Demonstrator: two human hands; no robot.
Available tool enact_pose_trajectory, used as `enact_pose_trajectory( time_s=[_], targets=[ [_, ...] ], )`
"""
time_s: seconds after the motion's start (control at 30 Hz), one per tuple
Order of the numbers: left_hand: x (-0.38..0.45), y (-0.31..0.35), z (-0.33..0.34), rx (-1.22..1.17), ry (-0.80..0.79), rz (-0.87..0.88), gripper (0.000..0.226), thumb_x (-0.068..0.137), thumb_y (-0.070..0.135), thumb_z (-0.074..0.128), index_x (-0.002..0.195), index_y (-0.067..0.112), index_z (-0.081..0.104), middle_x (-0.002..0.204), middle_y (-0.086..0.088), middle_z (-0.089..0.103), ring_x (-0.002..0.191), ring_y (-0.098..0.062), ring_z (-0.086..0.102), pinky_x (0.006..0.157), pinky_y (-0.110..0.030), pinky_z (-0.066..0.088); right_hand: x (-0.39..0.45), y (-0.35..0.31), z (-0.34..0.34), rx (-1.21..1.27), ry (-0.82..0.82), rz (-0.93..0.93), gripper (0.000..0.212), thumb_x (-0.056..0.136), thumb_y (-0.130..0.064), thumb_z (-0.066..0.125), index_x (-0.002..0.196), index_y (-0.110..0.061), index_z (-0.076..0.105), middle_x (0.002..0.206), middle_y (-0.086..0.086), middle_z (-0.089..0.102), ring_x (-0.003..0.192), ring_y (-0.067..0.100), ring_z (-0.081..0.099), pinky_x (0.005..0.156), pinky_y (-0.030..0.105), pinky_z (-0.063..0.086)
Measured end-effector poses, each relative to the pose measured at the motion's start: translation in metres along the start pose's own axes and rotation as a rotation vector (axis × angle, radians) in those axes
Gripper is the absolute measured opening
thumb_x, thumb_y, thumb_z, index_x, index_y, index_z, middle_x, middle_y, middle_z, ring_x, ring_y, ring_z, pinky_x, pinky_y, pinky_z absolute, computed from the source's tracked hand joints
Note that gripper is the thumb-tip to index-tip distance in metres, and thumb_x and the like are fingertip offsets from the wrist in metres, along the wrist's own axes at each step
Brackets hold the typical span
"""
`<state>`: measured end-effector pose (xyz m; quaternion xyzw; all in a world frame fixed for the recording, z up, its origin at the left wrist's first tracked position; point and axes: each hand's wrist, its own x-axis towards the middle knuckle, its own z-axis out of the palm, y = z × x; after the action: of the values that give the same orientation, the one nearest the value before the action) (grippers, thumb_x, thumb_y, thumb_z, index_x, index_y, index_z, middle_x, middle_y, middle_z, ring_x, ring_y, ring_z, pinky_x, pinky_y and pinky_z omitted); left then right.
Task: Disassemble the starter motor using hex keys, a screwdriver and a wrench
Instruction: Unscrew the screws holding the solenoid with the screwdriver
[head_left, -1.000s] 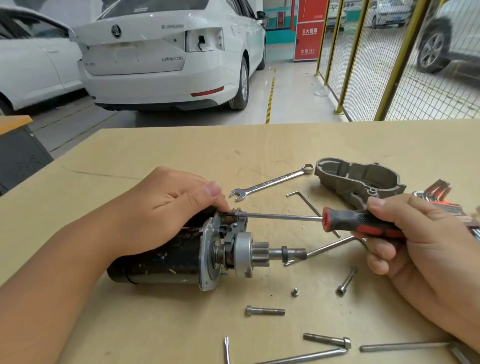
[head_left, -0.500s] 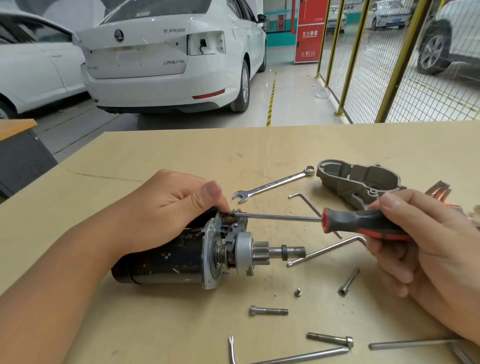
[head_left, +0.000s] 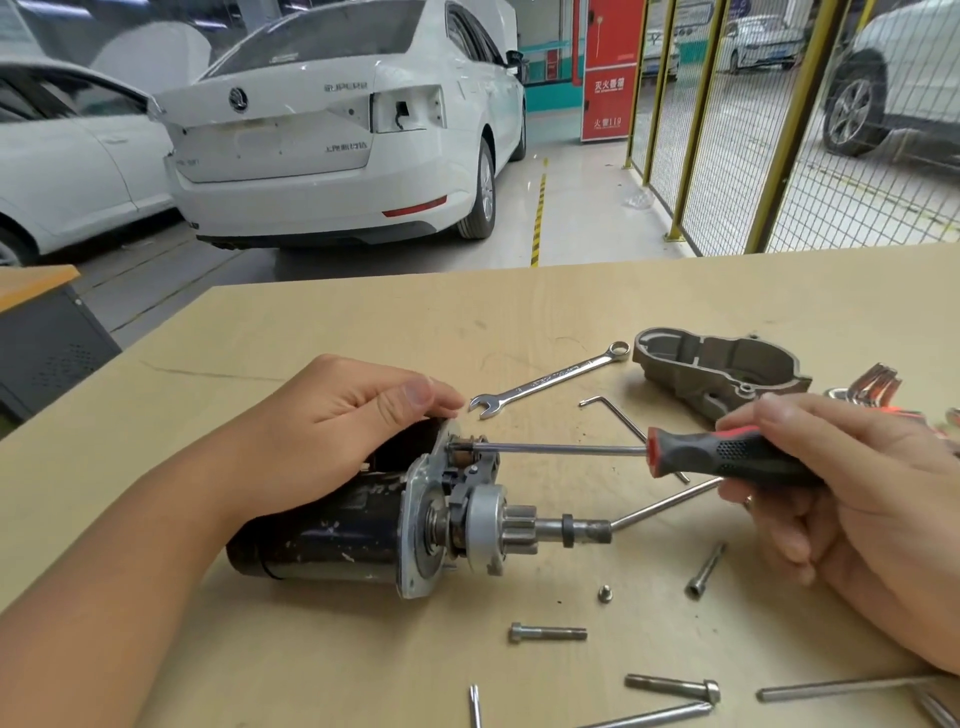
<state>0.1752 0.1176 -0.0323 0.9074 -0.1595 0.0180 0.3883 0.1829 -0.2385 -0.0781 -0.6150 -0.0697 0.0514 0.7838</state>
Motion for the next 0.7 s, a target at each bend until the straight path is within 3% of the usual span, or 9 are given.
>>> enact_pose_trajectory(
  time_s=[0.23, 0.47, 0.7],
  targets=[
    [0.0, 0.002, -0.002, -0.014, -0.021, -0.04, 0.037, 0.097, 0.047, 0.052, 0.112, 0.032, 0.082, 0.109, 0.017, 0.079, 0.107, -0.004, 0.073, 0.095, -0.033, 0.053, 0.001, 0.0, -0.006, 0.05, -0.088, -0.033, 0.076, 0.047, -0.032, 0.102, 0.112, -0.009, 0.07, 0.08, 0.027, 0.058, 0.047, 0.024, 0.048, 0.049, 0.033, 0.044],
    [-0.001, 0.0, -0.001, 0.014, -0.036, -0.006, 0.033, 0.098, 0.044, 0.054, 0.11, 0.034, 0.083, 0.111, 0.019, 0.078, 0.111, -0.002, 0.071, 0.096, -0.032, 0.052, 0.0, 0.0, -0.007, -0.089, -0.062, 0.022, 0.071, 0.053, -0.056, 0.096, 0.095, -0.005, 0.07, 0.073, 0.03, 0.064, 0.036, 0.024, 0.047, 0.043, 0.034, 0.048],
    [-0.001, 0.001, -0.002, 0.012, -0.051, -0.012, 0.03, 0.098, 0.045, 0.054, 0.111, 0.04, 0.08, 0.113, 0.018, 0.078, 0.113, -0.002, 0.071, 0.1, -0.036, 0.053, 0.0, 0.003, -0.011, -0.031, -0.147, -0.018, 0.072, 0.048, -0.031, 0.103, 0.108, -0.011, 0.069, 0.085, 0.018, 0.065, 0.049, 0.022, 0.051, 0.048, 0.031, 0.045]
  ],
)
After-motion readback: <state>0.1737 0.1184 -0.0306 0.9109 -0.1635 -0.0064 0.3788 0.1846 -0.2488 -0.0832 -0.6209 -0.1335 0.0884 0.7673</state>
